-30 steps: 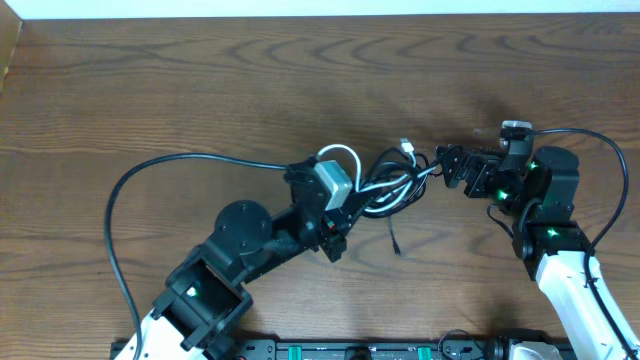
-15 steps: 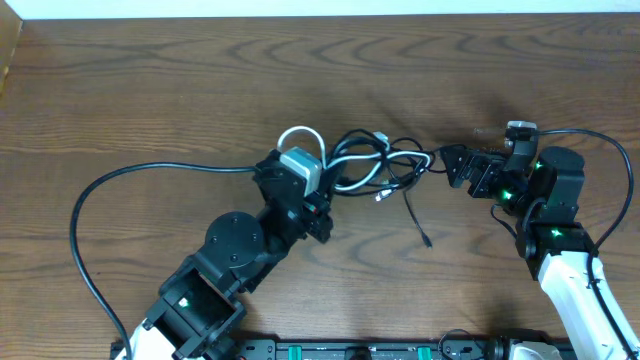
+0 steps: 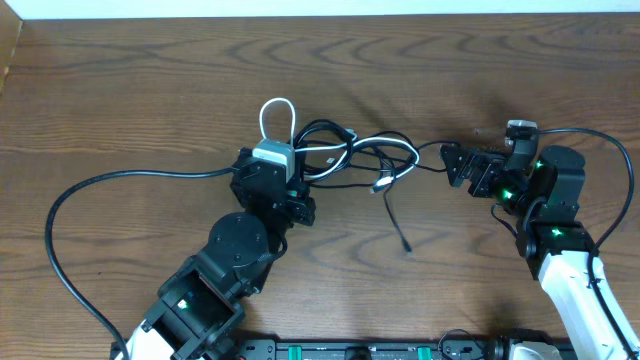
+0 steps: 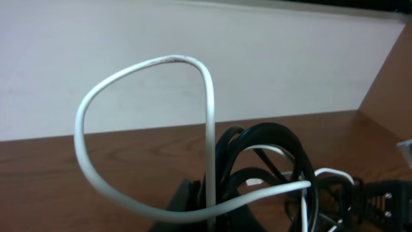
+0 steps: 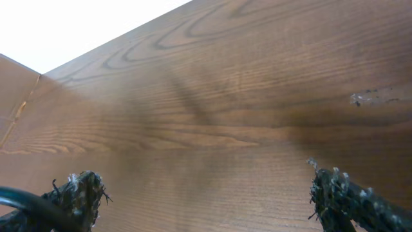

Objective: Untangle cables

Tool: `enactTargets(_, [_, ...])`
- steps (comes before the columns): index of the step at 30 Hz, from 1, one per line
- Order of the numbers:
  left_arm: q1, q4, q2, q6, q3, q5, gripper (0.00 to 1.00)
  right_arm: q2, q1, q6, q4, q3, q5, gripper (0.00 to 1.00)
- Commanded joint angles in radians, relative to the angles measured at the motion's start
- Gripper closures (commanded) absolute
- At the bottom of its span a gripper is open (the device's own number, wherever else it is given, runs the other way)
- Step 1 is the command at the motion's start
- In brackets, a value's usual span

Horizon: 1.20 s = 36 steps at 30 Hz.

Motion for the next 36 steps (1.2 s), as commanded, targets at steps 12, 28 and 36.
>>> enactTargets(12, [0.020, 0.001, -0.059, 0.188, 0.047, -0.578, 0.92, 0.017, -0.038, 0.003, -0.020, -0.008, 0.171, 0.01])
enactTargets(28, [0.020, 0.000, -0.058, 0.238, 0.047, -0.531, 0.92, 0.017, -0.038, -0.010, 0.007, -0.008, 0.109, 0.01])
enactTargets(36, [0.020, 0.000, -0.056, 0.173, 0.047, -0.085, 0.92, 0.017, -0.037, -0.117, 0.112, -0.008, -0.140, 0.01])
